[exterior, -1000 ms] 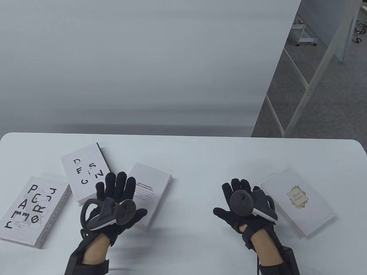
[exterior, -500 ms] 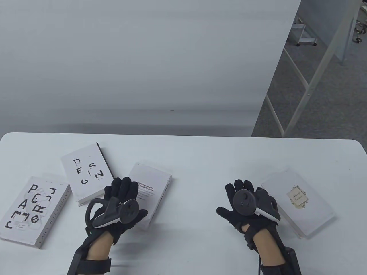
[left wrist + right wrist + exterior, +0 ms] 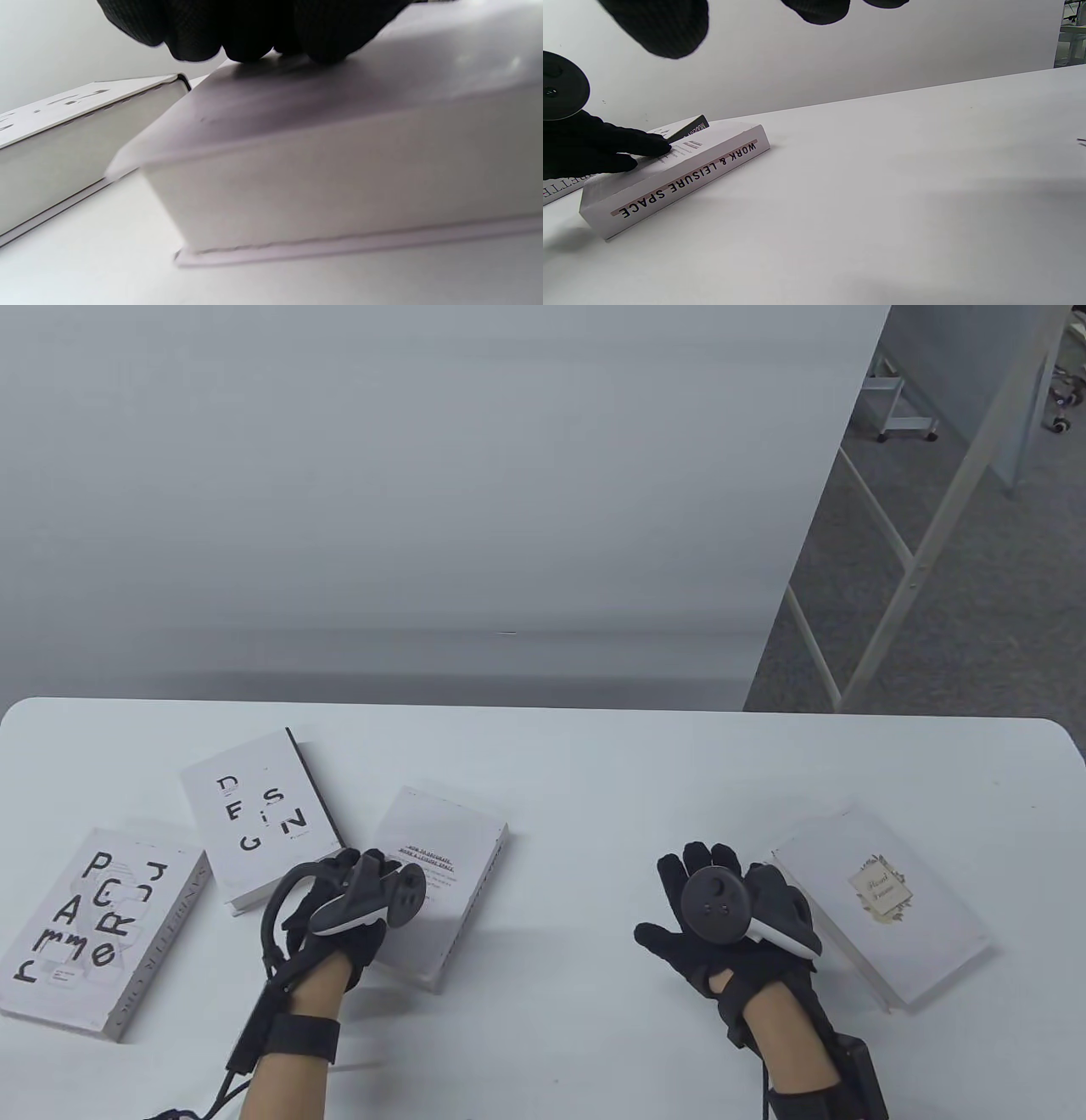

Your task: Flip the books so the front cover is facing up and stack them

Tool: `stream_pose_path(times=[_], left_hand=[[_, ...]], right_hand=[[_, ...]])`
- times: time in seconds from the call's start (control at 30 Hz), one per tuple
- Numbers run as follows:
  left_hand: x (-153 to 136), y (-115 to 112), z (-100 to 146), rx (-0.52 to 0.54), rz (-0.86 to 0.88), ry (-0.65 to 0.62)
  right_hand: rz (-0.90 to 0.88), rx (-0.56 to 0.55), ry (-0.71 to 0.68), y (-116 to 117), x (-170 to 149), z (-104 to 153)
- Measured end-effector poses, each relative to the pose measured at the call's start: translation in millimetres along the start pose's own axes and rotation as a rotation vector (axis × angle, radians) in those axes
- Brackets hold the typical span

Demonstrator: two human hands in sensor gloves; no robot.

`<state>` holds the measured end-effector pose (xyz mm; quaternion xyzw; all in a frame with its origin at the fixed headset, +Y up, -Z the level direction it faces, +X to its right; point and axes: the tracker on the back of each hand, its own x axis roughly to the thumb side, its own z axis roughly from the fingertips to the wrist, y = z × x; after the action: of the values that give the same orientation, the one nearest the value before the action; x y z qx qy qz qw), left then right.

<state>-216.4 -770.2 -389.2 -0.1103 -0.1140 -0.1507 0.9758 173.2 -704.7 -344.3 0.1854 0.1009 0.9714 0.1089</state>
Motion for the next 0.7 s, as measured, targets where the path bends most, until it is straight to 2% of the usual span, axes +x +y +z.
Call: stream_pose_path(times=[0.17, 0.43, 0.57, 0.7], left_hand=[[0, 4, 2, -0.017, -0.005, 0.026], [9, 14, 13, 0.035, -0.010, 0.015], [31, 21, 19, 0.088, -0.075, -0.007], [56, 29, 20, 0.103, -0.047, -0.037]], right_hand=[[0.004, 0.010, 0.008, 2, 0, 0], [0.019, 0.044, 0.011, 10, 4, -5], [0.031, 0.062, 0.012, 15, 6, -8], [0.041, 0.083, 0.009, 21, 9, -10]])
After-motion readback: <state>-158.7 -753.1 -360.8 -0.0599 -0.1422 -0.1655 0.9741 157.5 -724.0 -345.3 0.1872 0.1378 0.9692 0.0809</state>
